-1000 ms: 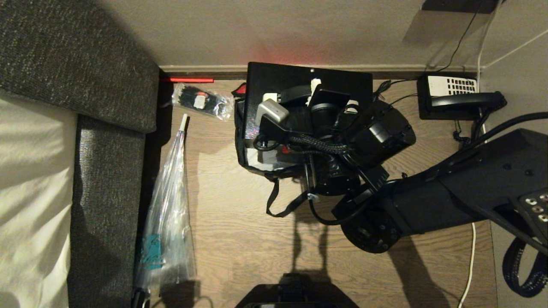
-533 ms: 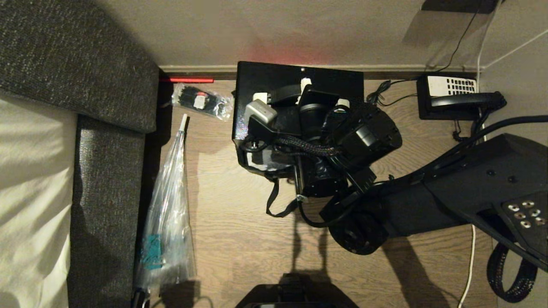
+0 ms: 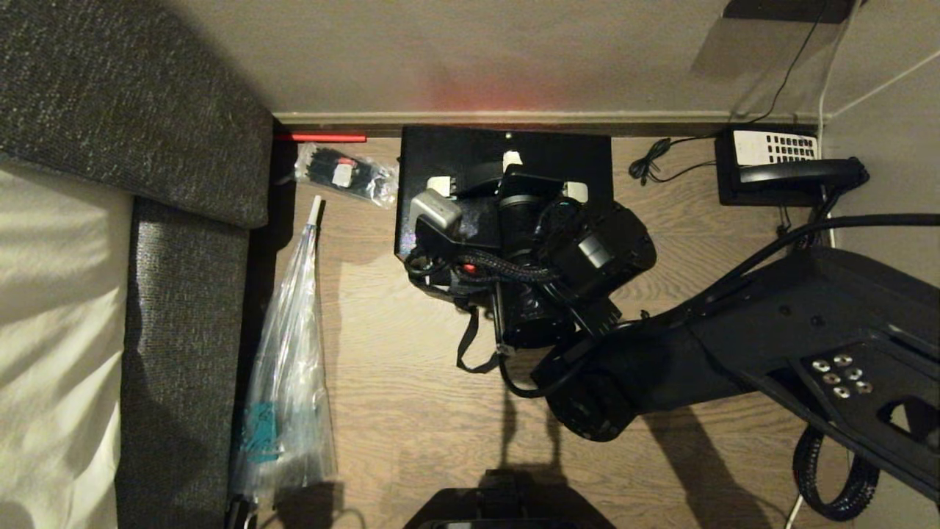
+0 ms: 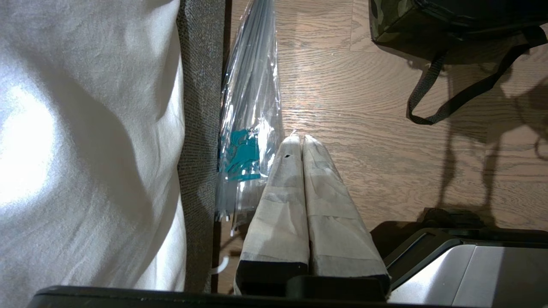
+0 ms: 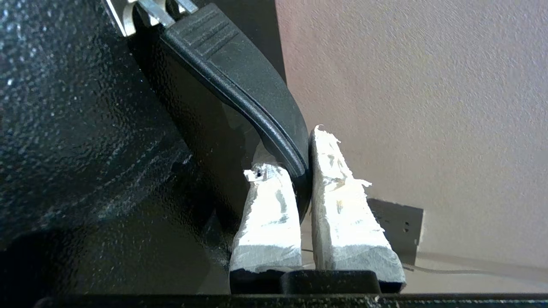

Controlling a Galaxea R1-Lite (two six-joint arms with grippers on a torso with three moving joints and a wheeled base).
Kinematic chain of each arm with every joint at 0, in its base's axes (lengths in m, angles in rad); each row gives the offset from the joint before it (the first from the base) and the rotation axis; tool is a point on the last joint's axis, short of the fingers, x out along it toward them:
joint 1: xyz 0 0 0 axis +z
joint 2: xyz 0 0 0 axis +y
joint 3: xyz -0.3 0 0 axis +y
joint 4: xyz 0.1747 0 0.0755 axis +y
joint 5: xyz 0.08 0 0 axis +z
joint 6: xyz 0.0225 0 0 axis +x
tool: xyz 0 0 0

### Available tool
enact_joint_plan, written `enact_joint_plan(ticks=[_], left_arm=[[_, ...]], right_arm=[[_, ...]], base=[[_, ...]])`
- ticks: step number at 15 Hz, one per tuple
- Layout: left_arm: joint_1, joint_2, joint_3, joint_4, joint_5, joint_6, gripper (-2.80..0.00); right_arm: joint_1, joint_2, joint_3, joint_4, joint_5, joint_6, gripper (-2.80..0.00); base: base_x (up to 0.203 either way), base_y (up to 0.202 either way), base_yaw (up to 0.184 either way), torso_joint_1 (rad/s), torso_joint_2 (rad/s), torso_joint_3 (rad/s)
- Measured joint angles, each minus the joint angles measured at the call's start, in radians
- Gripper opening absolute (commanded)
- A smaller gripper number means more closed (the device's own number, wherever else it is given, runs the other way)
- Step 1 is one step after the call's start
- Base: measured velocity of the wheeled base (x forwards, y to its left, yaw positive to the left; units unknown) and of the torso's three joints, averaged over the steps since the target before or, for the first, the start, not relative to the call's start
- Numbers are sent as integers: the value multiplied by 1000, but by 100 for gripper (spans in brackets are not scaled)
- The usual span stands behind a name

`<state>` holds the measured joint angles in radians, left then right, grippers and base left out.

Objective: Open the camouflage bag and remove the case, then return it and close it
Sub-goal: Place the black box back

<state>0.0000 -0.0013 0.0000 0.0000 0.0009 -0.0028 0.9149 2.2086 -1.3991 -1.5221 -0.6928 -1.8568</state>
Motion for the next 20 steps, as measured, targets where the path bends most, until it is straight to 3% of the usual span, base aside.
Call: enact_joint_plan(ticks=[20], left_arm=[[0,0,0,0,0,0,-280]], right_arm=[[-54,106,-60,-1,3,32,-280]], base=[[0,0,0,0,0,0]])
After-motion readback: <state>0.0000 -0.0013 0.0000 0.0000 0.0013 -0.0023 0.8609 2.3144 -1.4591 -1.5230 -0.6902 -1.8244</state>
